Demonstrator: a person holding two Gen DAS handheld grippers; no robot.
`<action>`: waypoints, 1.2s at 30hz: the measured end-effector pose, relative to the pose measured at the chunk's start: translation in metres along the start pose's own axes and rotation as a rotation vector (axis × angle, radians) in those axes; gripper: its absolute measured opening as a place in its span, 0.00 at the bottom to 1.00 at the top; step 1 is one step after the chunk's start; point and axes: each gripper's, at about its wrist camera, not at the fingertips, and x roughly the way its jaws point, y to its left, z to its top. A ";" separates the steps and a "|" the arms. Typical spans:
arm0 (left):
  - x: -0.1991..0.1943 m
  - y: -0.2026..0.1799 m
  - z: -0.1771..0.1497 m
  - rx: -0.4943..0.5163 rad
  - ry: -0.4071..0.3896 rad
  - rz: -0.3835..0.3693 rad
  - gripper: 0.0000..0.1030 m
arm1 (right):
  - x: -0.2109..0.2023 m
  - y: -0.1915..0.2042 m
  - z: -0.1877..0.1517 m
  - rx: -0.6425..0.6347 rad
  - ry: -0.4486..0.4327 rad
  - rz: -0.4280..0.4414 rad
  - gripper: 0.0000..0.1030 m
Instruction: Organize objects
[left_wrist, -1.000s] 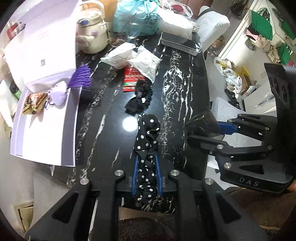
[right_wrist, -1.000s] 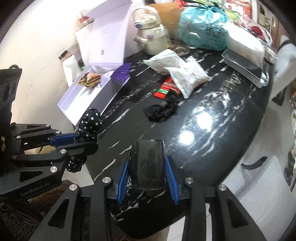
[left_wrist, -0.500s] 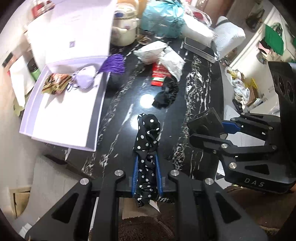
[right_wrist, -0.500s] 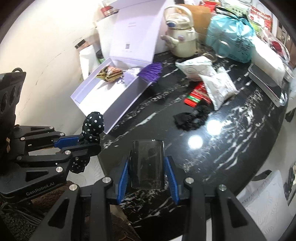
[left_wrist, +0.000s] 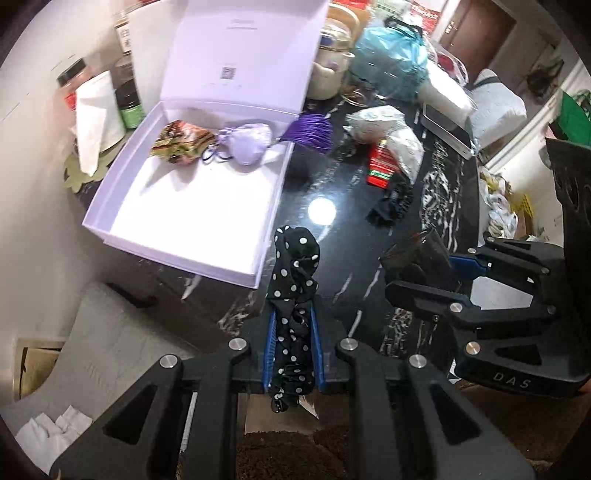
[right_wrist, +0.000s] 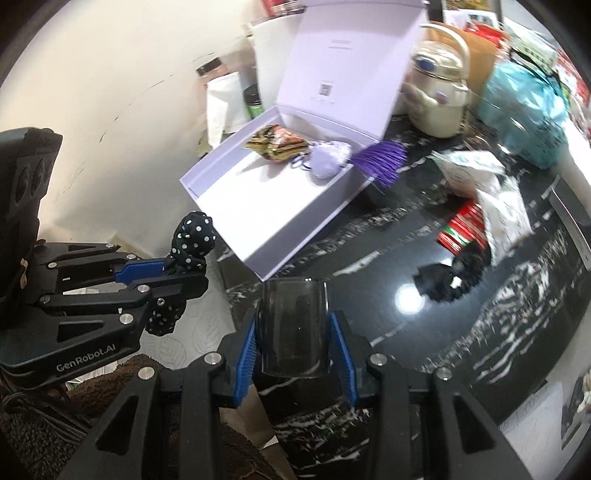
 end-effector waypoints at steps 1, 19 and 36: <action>0.000 0.005 0.001 -0.008 0.000 0.001 0.15 | 0.002 0.003 0.003 -0.008 0.002 0.003 0.37; 0.016 0.069 0.050 -0.013 0.015 0.003 0.15 | 0.041 0.019 0.060 0.008 -0.006 0.009 0.37; 0.062 0.122 0.101 0.003 0.088 -0.009 0.15 | 0.095 0.023 0.115 0.032 0.040 0.022 0.37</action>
